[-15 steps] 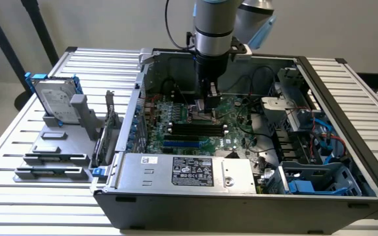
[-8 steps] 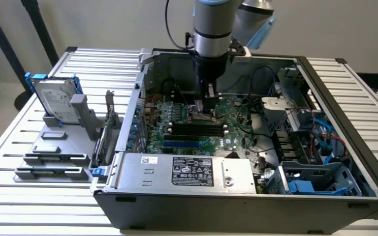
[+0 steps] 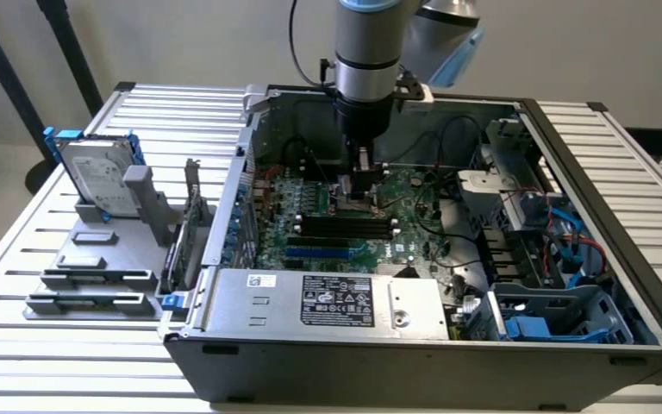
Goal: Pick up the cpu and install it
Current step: 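Place the cpu into insertion slot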
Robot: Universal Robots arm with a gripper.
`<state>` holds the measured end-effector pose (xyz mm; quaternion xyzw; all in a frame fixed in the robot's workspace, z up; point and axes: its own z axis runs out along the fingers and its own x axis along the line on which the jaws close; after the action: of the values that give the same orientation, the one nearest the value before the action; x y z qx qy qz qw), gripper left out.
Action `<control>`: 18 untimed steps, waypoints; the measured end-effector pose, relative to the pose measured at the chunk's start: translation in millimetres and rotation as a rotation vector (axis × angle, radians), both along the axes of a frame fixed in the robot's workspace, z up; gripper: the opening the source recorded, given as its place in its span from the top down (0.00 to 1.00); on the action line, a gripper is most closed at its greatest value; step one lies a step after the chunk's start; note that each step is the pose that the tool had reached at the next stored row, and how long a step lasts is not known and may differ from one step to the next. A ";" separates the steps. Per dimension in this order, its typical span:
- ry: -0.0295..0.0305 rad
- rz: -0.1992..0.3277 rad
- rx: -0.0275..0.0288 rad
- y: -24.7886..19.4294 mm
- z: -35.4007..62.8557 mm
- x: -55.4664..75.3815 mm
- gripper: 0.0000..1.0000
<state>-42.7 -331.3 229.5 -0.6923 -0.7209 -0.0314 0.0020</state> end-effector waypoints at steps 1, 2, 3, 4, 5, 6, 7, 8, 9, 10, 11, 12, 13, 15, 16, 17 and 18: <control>0.0000 -0.001 0.0001 0.7 -0.5 -0.1 0.45; 0.0000 -0.001 0.0001 0.8 -0.8 -0.1 0.45; 0.0001 -0.001 0.0001 0.9 -1.1 0.0 0.45; 0.0003 -0.003 -0.0001 0.9 -1.3 -0.1 0.45; 0.0003 -0.005 -0.0002 0.9 -1.4 -0.1 0.45; 0.0001 -0.009 0.0001 1.0 -1.8 -0.1 0.45; 0.0001 -0.015 0.0001 1.1 -2.3 -0.1 0.45; 0.0002 -0.023 0.0000 1.2 -3.2 -0.1 0.45; 0.0001 -0.033 0.0001 1.2 -4.3 -0.1 0.45; 0.0001 -0.040 0.0001 1.4 -5.7 -0.1 0.45; 0.0002 -0.042 0.0000 1.4 -7.0 -0.1 0.45; 0.0002 -0.043 -0.0001 1.4 -8.3 -0.1 0.45; 0.0002 -0.043 -0.0001 1.4 -9.6 -0.1 0.45; 0.0000 -0.043 0.0001 1.4 -12.4 -0.1 0.45; 0.0001 -0.043 0.0001 1.4 -13.6 -0.1 0.45; 0.0000 -0.043 0.0000 1.4 -14.7 -0.1 0.45; 0.0001 -0.043 0.0000 1.4 -15.1 -0.1 0.45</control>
<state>-42.8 -329.9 214.4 -0.7076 -0.7059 -0.0314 0.0014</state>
